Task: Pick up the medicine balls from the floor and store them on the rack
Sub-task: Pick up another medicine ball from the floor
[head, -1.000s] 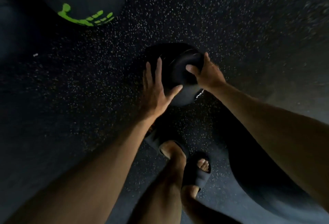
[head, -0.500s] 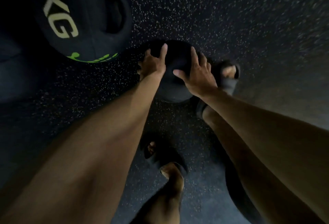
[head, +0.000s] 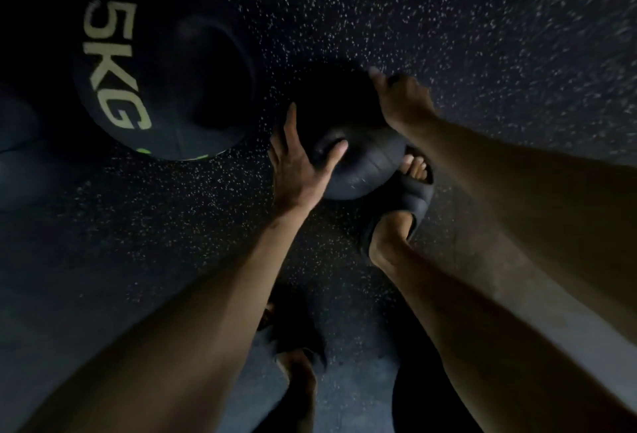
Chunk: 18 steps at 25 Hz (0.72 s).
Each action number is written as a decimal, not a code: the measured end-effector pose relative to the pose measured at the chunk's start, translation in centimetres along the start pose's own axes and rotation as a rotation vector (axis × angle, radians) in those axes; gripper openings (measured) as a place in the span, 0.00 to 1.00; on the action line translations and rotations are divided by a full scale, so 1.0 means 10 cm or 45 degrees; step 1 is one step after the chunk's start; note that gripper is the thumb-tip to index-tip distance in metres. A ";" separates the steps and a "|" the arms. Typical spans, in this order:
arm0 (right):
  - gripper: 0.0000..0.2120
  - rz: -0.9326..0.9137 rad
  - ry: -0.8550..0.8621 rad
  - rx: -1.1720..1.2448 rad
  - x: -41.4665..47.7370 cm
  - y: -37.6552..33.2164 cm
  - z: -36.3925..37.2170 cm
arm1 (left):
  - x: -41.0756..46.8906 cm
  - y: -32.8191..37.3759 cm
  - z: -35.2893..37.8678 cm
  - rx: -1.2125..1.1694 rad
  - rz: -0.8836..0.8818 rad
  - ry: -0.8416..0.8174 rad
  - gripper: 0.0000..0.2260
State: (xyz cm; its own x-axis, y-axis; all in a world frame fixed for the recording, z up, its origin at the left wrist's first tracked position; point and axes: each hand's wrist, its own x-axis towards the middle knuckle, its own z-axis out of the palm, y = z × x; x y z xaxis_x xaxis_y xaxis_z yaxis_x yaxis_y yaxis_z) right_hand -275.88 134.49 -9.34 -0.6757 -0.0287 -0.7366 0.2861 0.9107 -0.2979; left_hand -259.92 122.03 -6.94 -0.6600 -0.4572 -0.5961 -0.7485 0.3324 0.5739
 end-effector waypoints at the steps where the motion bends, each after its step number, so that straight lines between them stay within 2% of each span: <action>1: 0.32 -0.140 0.045 -0.007 -0.08 0.06 -0.02 | 0.10 0.08 -0.04 -0.012 -0.036 -0.010 0.45; 3: 0.31 -0.453 0.063 -0.009 -0.37 0.22 -0.03 | 0.30 0.25 -0.15 -0.062 -0.128 -0.038 0.44; 5: 0.37 -0.654 0.029 -0.079 -0.54 0.36 0.00 | 0.54 0.47 -0.24 -0.219 -0.319 0.026 0.45; 8: 0.40 -0.651 0.062 -0.085 -0.43 0.25 -0.01 | 0.81 0.83 -0.29 -0.383 -0.679 0.202 0.41; 9: 0.40 -0.607 0.070 -0.066 -0.35 0.14 -0.02 | 0.83 0.90 -0.28 -0.386 -0.711 0.260 0.38; 11: 0.39 -0.515 0.056 -0.027 -0.18 -0.04 -0.09 | 0.67 0.95 -0.21 -0.378 -0.551 0.370 0.32; 14: 0.38 -0.330 0.023 0.065 0.10 -0.31 -0.27 | 0.36 0.90 -0.08 -0.228 -0.220 0.279 0.35; 16: 0.37 -0.249 0.058 0.133 0.15 -0.53 -0.29 | 0.46 0.89 -0.14 -0.194 -0.221 0.209 0.36; 18: 0.35 -0.215 0.104 0.162 0.11 -0.71 -0.25 | 0.63 0.95 -0.25 -0.225 -0.316 0.189 0.36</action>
State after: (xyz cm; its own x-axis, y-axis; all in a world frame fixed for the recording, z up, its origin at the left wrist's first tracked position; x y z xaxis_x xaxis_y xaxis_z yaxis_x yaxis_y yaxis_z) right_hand -280.32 129.04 -6.55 -0.7727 -0.1384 -0.6195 0.2440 0.8362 -0.4911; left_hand -271.04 120.21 -3.81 -0.4331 -0.6255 -0.6490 -0.8537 0.0537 0.5180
